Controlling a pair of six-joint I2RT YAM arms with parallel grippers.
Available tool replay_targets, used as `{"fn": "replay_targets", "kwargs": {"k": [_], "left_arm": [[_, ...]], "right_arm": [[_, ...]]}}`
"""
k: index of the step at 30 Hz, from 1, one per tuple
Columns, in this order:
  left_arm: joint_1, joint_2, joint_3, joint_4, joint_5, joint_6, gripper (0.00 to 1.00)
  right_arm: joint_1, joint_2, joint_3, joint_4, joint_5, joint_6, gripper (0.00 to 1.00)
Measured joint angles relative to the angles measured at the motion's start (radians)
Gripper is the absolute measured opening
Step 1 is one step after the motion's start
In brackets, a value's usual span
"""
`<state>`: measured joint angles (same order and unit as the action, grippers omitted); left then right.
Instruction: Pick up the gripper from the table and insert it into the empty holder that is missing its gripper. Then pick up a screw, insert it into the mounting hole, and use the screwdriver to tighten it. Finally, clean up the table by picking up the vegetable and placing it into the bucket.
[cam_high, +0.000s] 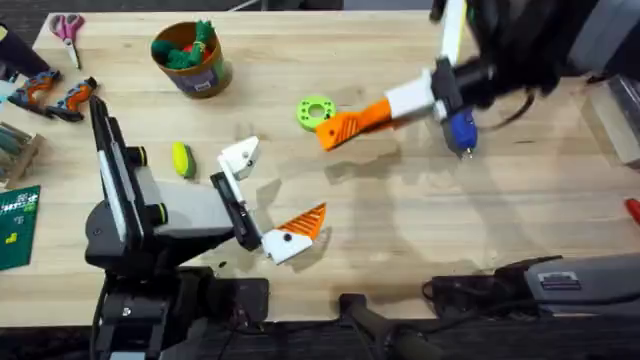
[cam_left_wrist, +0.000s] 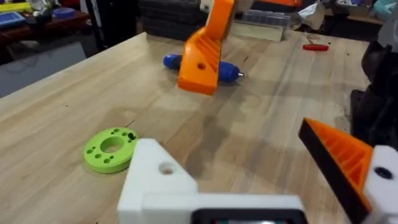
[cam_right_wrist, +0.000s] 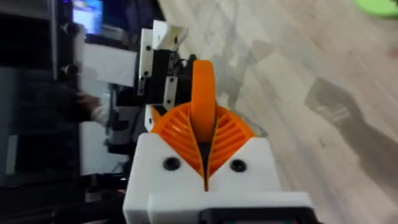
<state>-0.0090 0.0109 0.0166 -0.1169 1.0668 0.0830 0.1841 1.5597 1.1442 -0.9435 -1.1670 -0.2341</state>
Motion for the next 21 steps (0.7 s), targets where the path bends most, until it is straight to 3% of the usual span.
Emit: {"fn": "replay_targets", "kwargs": {"k": [7,21], "left_arm": [[0.000,0.000,0.000,-0.002,0.007,0.000,0.986],[0.000,0.000,0.000,-0.002,0.008,0.000,0.986]], "right_arm": [[-0.044,0.000,-0.288,0.099,-0.146,-0.010,0.011],[-0.043,0.026,-0.310,0.363,-0.323,0.169,0.010]]}}
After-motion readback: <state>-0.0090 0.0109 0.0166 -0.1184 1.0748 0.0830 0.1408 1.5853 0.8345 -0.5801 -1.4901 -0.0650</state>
